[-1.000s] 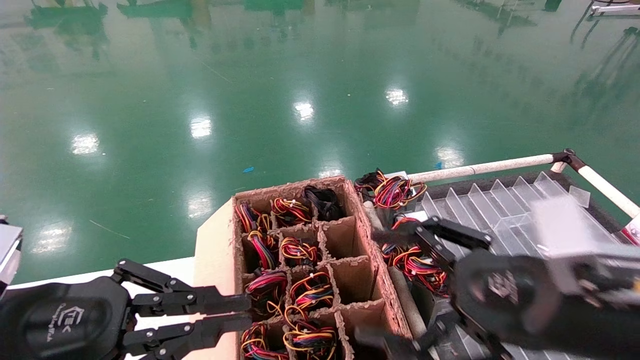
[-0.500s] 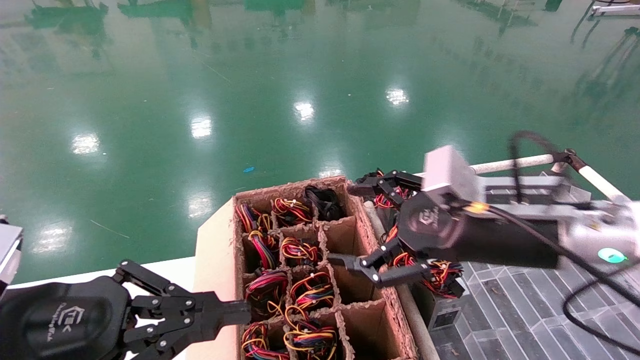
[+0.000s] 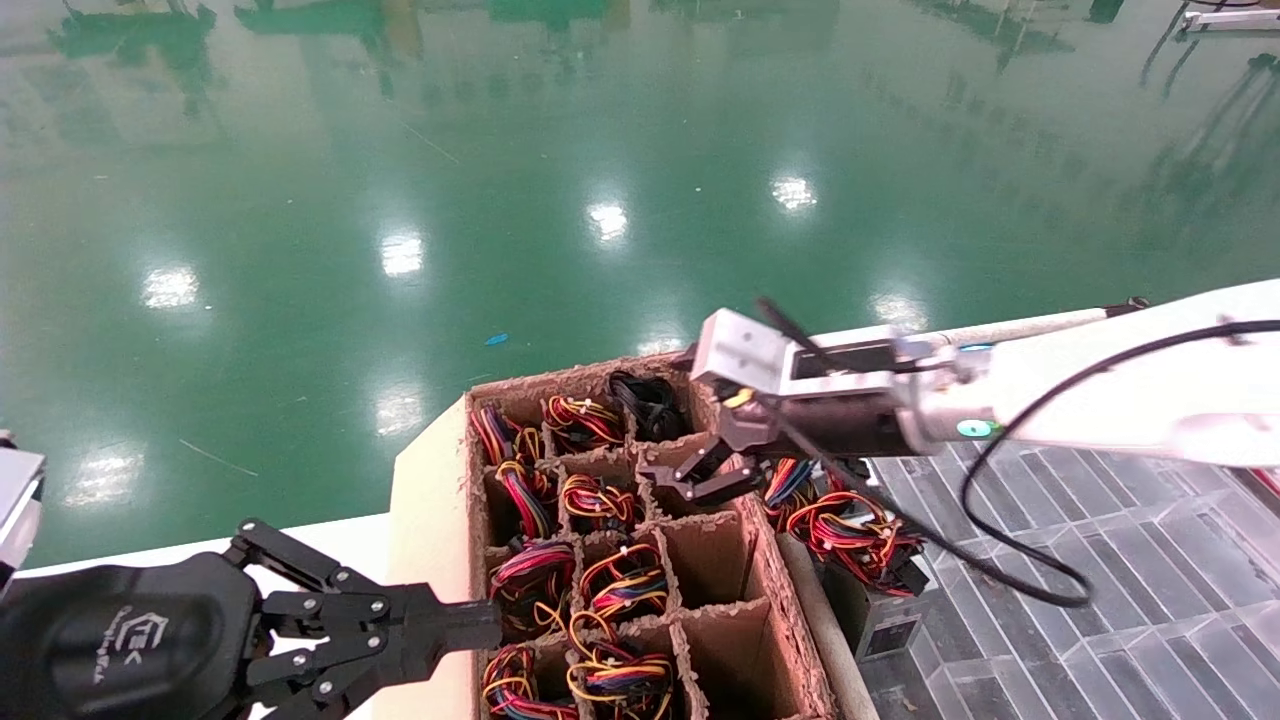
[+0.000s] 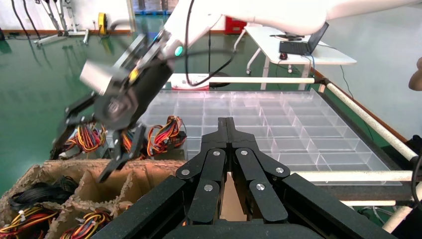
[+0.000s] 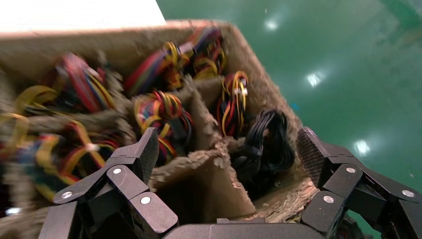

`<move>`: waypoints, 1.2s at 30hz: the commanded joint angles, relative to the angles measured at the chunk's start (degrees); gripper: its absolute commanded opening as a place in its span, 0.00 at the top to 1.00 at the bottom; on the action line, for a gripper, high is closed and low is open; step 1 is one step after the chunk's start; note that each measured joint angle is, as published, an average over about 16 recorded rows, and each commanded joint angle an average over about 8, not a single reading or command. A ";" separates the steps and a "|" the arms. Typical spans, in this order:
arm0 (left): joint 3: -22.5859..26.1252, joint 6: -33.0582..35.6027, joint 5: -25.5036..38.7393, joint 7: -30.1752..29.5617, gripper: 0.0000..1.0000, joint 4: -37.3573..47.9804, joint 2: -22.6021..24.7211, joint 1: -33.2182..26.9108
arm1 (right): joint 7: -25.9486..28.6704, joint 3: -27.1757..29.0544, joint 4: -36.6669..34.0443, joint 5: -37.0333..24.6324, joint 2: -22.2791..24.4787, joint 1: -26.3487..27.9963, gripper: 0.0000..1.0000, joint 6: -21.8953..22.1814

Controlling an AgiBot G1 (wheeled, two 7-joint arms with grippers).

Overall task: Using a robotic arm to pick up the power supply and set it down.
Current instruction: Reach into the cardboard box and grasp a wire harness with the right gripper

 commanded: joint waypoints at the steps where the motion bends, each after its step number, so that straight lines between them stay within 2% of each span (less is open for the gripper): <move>1: 0.01 0.00 -0.01 0.00 1.00 0.00 0.00 0.00 | -1.86 -0.97 -3.43 -1.97 -2.41 0.90 0.00 1.83; 4: 0.02 -0.01 -0.01 0.01 0.98 0.00 -0.01 0.00 | -4.55 -1.62 -8.55 -3.39 -5.45 1.72 0.00 4.73; 5: 0.03 -0.01 -0.02 0.01 0.95 0.00 -0.01 -0.01 | -5.45 -1.73 -10.23 -3.70 -6.42 1.98 0.02 5.76; 6: 0.03 -0.01 -0.02 0.01 0.91 0.00 -0.01 -0.01 | -6.35 -1.81 -11.86 -3.98 -7.34 2.24 0.08 6.80; 9: 0.04 -0.02 -0.03 0.02 0.71 0.00 -0.02 -0.01 | -8.95 -1.93 -16.10 -4.54 -9.76 3.04 0.34 9.87; 13: 0.06 -0.03 -0.04 0.03 0.31 0.00 -0.02 -0.01 | -12.16 -1.79 -20.00 -4.23 -11.95 3.81 0.80 13.20; 16: 0.07 -0.03 -0.05 0.04 0.10 0.00 -0.03 -0.02 | -14.03 -1.79 -21.46 -3.47 -12.72 3.97 0.95 14.95; 18: 0.08 -0.03 -0.05 0.04 0.02 0.00 -0.03 -0.02 | -14.82 -1.96 -21.93 -2.87 -12.96 3.88 1.00 15.81; 20: 0.09 -0.04 -0.06 0.04 0.00 0.00 -0.04 -0.02 | -15.29 -2.29 -22.16 -2.34 -13.09 3.69 1.00 16.49; 36: 0.15 -0.07 -0.10 0.08 0.00 0.00 -0.06 -0.03 | -14.65 -6.61 -22.28 1.17 -13.15 2.83 1.00 19.81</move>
